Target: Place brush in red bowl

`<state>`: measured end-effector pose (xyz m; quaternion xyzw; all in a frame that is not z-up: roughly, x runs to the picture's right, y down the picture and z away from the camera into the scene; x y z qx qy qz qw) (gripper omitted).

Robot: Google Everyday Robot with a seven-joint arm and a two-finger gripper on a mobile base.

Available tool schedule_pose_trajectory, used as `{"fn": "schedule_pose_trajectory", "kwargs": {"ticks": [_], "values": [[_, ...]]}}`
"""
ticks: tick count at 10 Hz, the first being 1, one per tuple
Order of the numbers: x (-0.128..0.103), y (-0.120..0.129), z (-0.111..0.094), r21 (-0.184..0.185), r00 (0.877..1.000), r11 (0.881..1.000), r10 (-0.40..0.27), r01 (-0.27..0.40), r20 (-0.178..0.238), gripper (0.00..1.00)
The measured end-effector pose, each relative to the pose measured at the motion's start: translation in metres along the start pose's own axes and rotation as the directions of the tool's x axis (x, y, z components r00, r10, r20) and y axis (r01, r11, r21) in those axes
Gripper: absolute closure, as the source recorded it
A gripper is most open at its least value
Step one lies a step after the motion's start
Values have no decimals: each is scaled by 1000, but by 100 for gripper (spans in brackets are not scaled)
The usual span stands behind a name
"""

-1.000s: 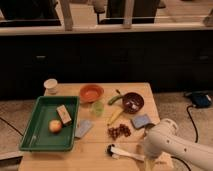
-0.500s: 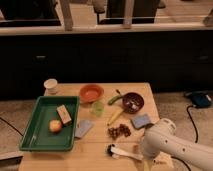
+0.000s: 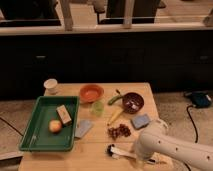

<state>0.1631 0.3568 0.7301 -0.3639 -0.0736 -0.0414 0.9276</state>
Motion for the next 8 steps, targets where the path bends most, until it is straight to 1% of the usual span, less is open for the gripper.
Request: {"fn": "schedule_pose_trajectory", "kwargs": {"ticks": [2, 4, 6, 8], "values": [[-2, 2, 3, -11, 1000, 1000, -9, 9, -8, 86], [-3, 4, 4, -17, 1000, 1000, -18, 18, -14, 100], [-3, 5, 4, -19, 1000, 1000, -23, 23, -19, 100], [-3, 6, 1, -13, 999, 1000, -28, 28, -28, 100]]}}
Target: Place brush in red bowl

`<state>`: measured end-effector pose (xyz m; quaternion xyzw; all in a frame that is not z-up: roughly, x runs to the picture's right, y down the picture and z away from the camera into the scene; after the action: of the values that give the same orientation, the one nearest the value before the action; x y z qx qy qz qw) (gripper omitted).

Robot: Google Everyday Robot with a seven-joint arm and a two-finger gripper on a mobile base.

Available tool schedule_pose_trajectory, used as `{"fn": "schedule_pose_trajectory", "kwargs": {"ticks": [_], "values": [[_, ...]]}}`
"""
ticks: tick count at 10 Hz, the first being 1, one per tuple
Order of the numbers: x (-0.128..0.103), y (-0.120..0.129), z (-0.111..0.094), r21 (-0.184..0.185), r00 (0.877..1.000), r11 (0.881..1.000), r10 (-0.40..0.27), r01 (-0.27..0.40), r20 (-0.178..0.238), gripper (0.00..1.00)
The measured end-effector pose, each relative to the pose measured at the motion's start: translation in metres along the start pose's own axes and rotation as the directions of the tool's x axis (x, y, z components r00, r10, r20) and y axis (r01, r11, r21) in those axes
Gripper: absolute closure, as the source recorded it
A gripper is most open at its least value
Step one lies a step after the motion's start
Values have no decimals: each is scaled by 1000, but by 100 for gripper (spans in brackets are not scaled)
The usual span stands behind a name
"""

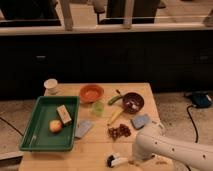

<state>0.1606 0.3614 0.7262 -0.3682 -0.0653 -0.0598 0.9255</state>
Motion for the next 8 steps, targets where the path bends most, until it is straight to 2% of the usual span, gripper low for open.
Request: {"fn": "schedule_pose_trajectory", "kwargs": {"ticks": [3, 8], "values": [[1, -2, -12, 15, 1000, 1000, 2, -2, 1, 100], [8, -13, -39, 36, 999, 999, 31, -33, 43, 100]]}}
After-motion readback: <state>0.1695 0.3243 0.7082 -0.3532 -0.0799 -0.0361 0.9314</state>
